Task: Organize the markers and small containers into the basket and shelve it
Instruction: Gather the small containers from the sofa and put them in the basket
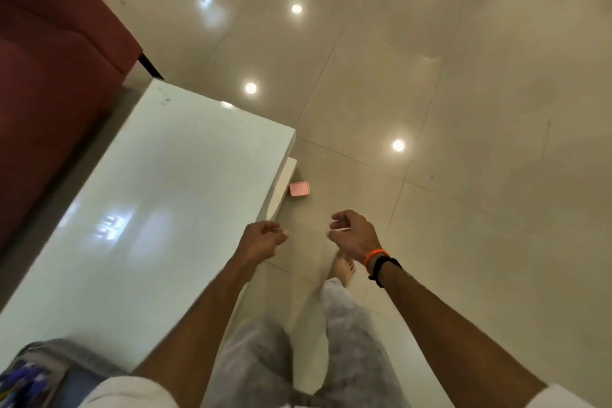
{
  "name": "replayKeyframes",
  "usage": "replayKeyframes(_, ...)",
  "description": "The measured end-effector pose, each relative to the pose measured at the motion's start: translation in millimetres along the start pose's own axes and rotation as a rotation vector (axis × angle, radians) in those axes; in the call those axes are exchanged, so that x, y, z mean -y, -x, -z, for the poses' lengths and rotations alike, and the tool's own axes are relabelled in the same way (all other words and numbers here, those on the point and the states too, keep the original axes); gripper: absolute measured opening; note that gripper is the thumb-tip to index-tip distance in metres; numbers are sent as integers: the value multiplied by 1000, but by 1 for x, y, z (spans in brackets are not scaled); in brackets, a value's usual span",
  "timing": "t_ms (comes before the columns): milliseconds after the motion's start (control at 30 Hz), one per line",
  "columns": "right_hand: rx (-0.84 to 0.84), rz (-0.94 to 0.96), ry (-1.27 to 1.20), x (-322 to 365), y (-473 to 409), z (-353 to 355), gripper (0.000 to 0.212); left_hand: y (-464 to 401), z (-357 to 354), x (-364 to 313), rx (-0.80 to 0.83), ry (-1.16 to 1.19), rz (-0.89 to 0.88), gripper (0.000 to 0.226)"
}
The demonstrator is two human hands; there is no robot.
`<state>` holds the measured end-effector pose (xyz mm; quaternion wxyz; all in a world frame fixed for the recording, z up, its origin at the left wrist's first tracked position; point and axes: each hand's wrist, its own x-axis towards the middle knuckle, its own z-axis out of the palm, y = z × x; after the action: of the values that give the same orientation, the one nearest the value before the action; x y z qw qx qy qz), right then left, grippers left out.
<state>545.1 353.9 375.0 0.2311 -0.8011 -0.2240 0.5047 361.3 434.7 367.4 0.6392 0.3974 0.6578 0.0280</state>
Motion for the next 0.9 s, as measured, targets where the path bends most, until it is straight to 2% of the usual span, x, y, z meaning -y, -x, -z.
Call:
replayKeyframes(167,13,-49,95,-31,-129,-11,33,-119,-40,1,-35,73,67,21)
replayKeyframes(500,93,-68,216,-145,-403,-124,34,-413,-99,104,-112,-71,190,39)
replayKeyframes(600,97,-82,230,-169,-461,-150,37,-472,-106,127,-138,-112,199,15)
replayKeyframes(633,85,-84,237,-175,-479,-156,39,-490,-110,132,-162,-127,187,15)
replayKeyframes(733,75,-81,247,-188,-517,-174,48,-527,-118,141,-240,-173,148,40)
replayKeyframes(900,88,-68,253,-195,-554,-196,63,-563,-132,140,-223,-136,81,54)
